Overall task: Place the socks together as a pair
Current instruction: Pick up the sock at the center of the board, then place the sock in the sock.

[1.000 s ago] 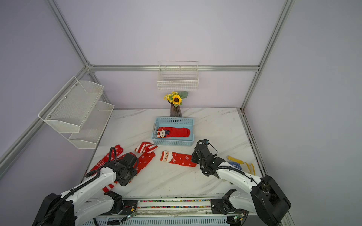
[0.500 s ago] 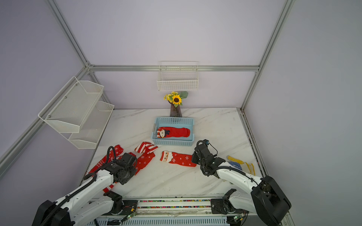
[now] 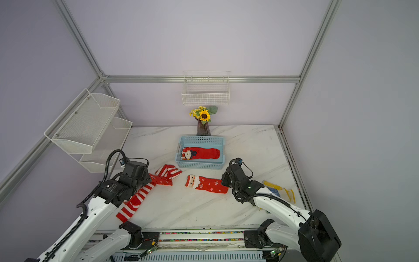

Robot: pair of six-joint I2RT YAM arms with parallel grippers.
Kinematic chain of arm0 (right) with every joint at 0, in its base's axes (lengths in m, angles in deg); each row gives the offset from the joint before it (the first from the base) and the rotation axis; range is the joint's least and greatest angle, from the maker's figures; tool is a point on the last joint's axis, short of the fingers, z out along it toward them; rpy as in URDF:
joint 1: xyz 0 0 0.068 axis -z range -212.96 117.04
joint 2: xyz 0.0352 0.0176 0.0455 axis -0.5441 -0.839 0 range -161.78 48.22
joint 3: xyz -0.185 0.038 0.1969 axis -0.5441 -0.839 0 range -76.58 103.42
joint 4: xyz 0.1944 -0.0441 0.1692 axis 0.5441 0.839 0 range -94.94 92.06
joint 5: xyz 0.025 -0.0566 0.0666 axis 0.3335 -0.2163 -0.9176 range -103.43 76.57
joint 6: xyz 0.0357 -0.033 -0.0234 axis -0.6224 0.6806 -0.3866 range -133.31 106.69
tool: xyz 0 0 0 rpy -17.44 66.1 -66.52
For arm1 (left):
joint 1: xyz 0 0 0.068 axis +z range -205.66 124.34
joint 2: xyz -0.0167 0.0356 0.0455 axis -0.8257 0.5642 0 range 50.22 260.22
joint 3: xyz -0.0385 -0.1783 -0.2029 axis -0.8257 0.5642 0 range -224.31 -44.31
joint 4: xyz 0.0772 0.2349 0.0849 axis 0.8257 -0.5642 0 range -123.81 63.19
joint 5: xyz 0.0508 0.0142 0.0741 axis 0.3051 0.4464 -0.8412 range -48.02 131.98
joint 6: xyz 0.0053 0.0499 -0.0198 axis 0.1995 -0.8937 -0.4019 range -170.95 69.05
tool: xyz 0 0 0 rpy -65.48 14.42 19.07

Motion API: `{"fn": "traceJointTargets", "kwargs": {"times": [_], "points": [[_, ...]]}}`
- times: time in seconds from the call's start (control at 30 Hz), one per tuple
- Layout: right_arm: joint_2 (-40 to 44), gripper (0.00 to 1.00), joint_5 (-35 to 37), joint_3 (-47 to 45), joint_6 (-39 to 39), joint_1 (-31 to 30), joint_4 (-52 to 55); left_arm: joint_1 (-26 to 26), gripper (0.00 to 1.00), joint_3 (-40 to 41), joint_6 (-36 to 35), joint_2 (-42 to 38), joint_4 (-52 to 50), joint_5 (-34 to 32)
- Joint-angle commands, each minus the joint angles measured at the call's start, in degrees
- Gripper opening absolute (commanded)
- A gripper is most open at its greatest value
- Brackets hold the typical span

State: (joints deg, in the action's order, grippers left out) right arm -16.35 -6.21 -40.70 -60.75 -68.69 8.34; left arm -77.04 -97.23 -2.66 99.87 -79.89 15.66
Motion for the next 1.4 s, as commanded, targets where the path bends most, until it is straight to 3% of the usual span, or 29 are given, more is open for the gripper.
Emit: {"fn": "traceJointTargets", "kwargs": {"times": [0.0,0.17,0.33,0.43,0.67,0.83,1.37], "points": [[1.71,0.25,-0.02,1.47,0.22,0.13,2.67,0.32,0.18,-8.6,-10.5,0.01,-0.65,-1.51],[4.39,0.26,1.29,1.56,-0.1,0.09,4.66,0.27,0.19,-14.27,-15.0,1.74,1.19,11.53],[7.61,0.26,4.76,1.28,-0.07,0.13,7.38,-0.25,0.19,-12.33,-14.9,3.27,10.28,31.22],[9.75,0.27,6.23,1.21,-0.11,0.13,9.04,-2.35,0.19,-11.22,-12.63,5.05,14.98,36.79],[14.51,0.27,11.07,1.87,-0.19,0.13,12.82,-16.1,0.18,-13.54,-9.11,11.91,25.42,33.23],[17.01,0.27,15.68,3.4,-0.74,0.13,17.4,-22.52,0.18,-14.85,-5.9,17.44,33.58,31.18],[24.12,0.29,22.7,5.5,0.06,0.13,23.17,-30.47,0.19,-18.02,2.66,30.62,50.14,31.09]]}}
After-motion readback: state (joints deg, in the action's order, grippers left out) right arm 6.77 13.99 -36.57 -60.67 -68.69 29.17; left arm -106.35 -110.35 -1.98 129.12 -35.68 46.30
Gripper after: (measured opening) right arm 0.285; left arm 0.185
